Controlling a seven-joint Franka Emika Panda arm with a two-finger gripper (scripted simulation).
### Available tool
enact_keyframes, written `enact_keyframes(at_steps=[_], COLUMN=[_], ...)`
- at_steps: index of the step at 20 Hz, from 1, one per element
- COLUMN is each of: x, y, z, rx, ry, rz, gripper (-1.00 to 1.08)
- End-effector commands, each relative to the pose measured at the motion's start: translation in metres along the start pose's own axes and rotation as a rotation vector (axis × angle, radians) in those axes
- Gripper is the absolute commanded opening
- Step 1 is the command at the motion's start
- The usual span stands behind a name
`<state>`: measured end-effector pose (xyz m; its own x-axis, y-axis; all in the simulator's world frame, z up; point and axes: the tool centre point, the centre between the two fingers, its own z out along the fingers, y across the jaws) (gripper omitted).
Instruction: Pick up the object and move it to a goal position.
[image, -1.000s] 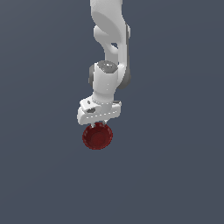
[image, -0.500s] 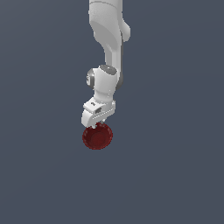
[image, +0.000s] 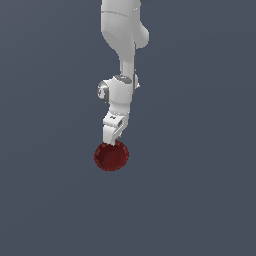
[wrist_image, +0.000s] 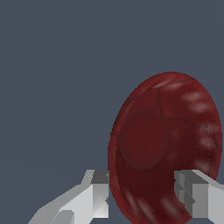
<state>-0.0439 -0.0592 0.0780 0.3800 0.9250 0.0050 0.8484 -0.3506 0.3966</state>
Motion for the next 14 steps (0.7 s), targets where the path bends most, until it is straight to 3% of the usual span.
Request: enact_keyframes(at_steps=[1, 14], x=[0.001, 0.002], y=[-0.007, -0.018], z=[0.001, 0.003], rx=[-0.004, -0.007], ry=[0.019, 0.045], rz=[-0.055, -0.127], gripper=[0.28, 0.28])
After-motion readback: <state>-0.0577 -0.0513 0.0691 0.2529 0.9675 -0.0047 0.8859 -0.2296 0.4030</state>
